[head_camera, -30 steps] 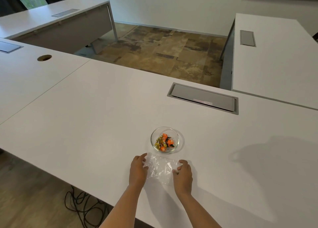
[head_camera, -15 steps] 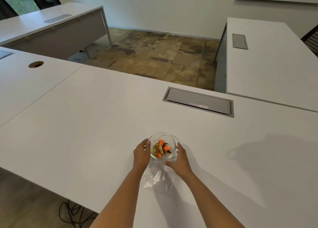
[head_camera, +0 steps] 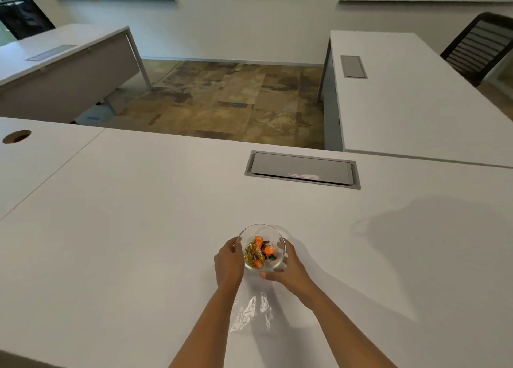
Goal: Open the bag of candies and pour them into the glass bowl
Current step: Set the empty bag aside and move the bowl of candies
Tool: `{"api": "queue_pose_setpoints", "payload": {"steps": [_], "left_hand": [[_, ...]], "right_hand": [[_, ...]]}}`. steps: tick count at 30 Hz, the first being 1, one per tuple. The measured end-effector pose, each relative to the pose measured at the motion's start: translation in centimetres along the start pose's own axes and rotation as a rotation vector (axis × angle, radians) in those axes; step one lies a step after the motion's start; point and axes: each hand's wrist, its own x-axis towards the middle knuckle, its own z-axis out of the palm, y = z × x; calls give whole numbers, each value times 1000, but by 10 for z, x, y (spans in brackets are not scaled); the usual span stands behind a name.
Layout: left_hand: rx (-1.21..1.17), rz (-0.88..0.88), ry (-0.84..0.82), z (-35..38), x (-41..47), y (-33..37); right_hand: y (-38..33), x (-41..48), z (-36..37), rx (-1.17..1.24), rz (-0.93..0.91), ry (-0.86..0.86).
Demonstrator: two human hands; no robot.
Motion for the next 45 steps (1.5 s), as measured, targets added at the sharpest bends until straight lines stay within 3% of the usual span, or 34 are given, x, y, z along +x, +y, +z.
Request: {"api": "queue_pose_setpoints", "payload": {"steps": [6, 16, 30, 45], "left_hand": [[-34, 158, -82, 30, -8, 64], [-105, 265, -286, 137, -39, 155], [-128, 160, -487, 307, -83, 195], [-78, 28, -526, 395, -84, 180]], "right_hand": [[-34, -5, -58, 23, -39, 117], [-61, -34, -199, -24, -48, 292], [-23, -60, -376, -47, 89, 335], [27, -45, -455, -59, 229, 253]]}}
